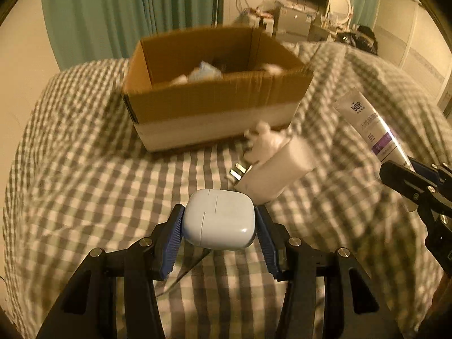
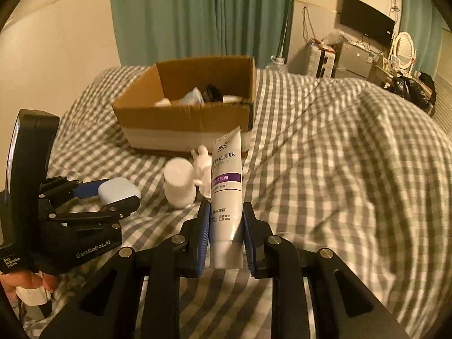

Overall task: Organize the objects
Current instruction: 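Place the earbud case and tube into the box and open both tools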

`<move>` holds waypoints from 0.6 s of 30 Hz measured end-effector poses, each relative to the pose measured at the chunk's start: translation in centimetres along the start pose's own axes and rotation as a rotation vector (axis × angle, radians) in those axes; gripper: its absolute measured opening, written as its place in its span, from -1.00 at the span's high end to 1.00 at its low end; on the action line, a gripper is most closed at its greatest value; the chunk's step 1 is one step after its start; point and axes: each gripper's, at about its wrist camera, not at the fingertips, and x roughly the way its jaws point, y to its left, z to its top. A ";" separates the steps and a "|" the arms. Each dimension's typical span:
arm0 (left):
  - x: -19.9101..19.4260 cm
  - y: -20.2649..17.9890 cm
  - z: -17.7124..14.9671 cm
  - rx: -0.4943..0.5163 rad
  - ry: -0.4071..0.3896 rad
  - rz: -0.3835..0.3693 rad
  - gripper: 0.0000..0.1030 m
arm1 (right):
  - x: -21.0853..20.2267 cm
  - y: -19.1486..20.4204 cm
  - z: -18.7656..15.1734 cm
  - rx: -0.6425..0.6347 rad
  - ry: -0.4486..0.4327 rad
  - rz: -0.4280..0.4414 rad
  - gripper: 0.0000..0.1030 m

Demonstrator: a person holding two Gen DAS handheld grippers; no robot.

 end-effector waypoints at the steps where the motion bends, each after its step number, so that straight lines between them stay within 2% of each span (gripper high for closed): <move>1: -0.3 0.0 0.7 0.003 -0.011 -0.001 0.01 | -0.3 0.1 0.2 -0.003 -0.007 -0.004 0.59; 10: -4.5 0.3 5.3 0.014 -0.125 0.005 0.01 | -4.0 0.4 3.8 -0.060 -0.089 -0.056 0.59; 16: -6.0 1.8 8.8 -0.005 -0.193 0.012 0.01 | -3.5 0.3 6.3 -0.056 -0.097 0.009 0.59; 18: -6.1 2.1 10.0 -0.008 -0.207 0.011 0.01 | -3.1 0.5 7.3 -0.073 -0.099 0.006 0.59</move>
